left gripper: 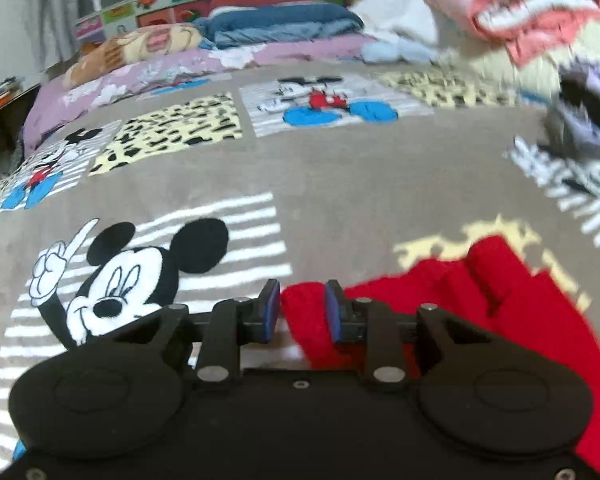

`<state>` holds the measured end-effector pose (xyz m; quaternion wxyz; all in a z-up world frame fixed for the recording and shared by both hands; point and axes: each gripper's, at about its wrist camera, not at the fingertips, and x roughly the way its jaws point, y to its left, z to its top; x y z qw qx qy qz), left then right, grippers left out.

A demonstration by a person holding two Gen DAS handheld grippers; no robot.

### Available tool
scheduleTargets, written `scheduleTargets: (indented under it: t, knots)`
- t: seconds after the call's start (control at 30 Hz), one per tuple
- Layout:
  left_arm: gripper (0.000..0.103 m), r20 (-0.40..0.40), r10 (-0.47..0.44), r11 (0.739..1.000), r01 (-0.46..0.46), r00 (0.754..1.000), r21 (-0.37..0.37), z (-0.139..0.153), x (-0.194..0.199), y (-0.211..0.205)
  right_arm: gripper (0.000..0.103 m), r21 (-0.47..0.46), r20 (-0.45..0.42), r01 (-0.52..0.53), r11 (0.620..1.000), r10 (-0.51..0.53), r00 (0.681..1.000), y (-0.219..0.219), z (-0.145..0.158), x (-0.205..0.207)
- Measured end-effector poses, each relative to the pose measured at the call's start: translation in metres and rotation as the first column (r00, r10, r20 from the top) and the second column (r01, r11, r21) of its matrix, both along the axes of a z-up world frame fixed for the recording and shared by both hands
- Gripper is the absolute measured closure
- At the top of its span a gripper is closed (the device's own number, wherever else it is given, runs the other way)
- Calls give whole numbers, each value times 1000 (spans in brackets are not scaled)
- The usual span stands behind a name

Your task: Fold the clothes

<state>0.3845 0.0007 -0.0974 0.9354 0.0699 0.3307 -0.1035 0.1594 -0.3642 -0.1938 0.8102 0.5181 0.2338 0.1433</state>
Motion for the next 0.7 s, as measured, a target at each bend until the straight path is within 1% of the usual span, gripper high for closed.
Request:
scheduleTargets:
  t: [0.07,0.1,0.17,0.23,0.27,0.3,0.33,0.4,0.43,0.47,0.5,0.53,0.57,0.6,0.63,0.7]
  knots:
    - [79,-3,-16,999,16,1000,-39,4,-3,-2,92,-1,-1,0,1000,0,1000,0,1,1]
    - [79,-2,-26,999,26,1000,-41,5,-5,-5,92,0,-1,0,1000,0,1000,0,0,1]
    - [79,-36,-49,998,48,998,-32,0,-4,-11,92,1,-1,-1,1000,1,1000,-1,0,1]
    - [79,-108,-81,997,82,991,-1,-15,0,-16,92,2,-1,-1,1000,1,1000,-1,0,1]
    - [79,-110,-94,995,95,989,5,-19,-1,-16,92,3,-1,-1,1000,1,1000,0,0,2]
    - [79,-94,-89,996,87,992,-28,-16,-2,-11,92,1,-2,-2,1000,2,1000,0,0,2]
    - [79,-71,-77,994,71,995,-79,-10,-4,-5,92,0,-4,-3,1000,3,1000,0,0,2]
    - [79,-3,-52,984,51,999,-173,1,-9,7,92,-2,-5,-5,1000,5,1000,0,0,3]
    - [79,1,-39,980,39,999,-194,2,-9,10,92,-2,-5,-5,1000,5,1000,0,0,3]
    - [79,-19,-29,981,24,999,-190,0,-5,10,92,-2,-5,-4,1000,4,1000,0,0,3]
    - [79,-50,-35,987,26,998,-158,-6,-1,5,92,-2,-5,-4,1000,4,1000,0,0,3]
    - [79,-90,-55,994,46,994,-98,-15,4,-2,92,-3,-5,-5,1000,5,1000,0,0,3]
    - [79,-99,-79,996,74,992,-52,-19,6,-9,92,-4,-5,-6,1000,6,1000,0,0,4]
    - [79,-91,-95,995,93,991,-32,-18,6,-12,92,-6,-6,-8,1000,8,1000,1,0,4]
    - [79,-87,-87,995,83,992,-51,-13,6,-10,92,-7,-7,-10,1000,10,1000,1,0,5]
    - [79,-33,-62,990,58,998,-126,1,-3,2,92,-11,-8,-11,1000,11,1000,2,0,5]
